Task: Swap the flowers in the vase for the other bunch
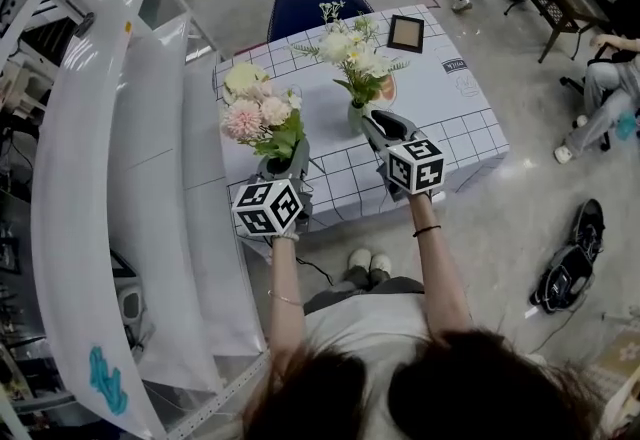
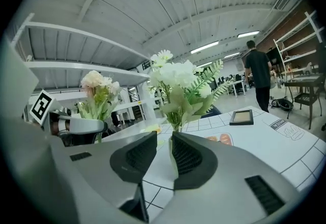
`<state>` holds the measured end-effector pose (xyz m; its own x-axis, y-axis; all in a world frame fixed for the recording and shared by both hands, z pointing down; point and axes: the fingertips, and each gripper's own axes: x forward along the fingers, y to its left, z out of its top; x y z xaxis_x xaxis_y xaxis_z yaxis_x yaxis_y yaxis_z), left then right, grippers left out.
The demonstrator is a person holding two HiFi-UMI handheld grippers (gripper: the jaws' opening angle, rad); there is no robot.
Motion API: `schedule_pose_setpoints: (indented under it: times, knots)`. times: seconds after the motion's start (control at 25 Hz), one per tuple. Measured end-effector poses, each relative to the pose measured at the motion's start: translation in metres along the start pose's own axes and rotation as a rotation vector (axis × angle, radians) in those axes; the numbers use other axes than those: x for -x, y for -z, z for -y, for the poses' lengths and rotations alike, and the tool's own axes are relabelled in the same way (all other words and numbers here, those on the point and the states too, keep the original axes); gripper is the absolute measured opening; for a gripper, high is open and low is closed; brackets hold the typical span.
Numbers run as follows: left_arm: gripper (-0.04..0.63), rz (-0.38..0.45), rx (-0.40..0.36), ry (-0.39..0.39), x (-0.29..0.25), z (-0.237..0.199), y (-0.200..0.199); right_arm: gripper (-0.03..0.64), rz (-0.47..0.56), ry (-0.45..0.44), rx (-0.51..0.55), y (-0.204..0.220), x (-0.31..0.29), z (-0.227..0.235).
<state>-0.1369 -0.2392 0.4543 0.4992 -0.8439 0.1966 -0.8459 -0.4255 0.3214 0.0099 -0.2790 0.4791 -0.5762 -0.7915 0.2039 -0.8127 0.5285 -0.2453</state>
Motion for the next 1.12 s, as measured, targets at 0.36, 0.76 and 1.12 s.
schedule_pose_setpoints:
  times: [0.36,0.76,1.12]
  knots:
    - [0.074,-0.013,-0.022,0.052,-0.001,0.023,0.009,0.051,0.054,-0.059,-0.017,-0.016,0.027,-0.017]
    - [0.074,-0.015,-0.052,0.095,0.004,0.041,0.011,0.029,0.104,-0.117,-0.015,-0.035,0.046,-0.039]
    - [0.074,0.0,-0.067,0.118,0.009,0.046,0.006,0.012,0.136,-0.138,-0.004,-0.041,0.054,-0.049]
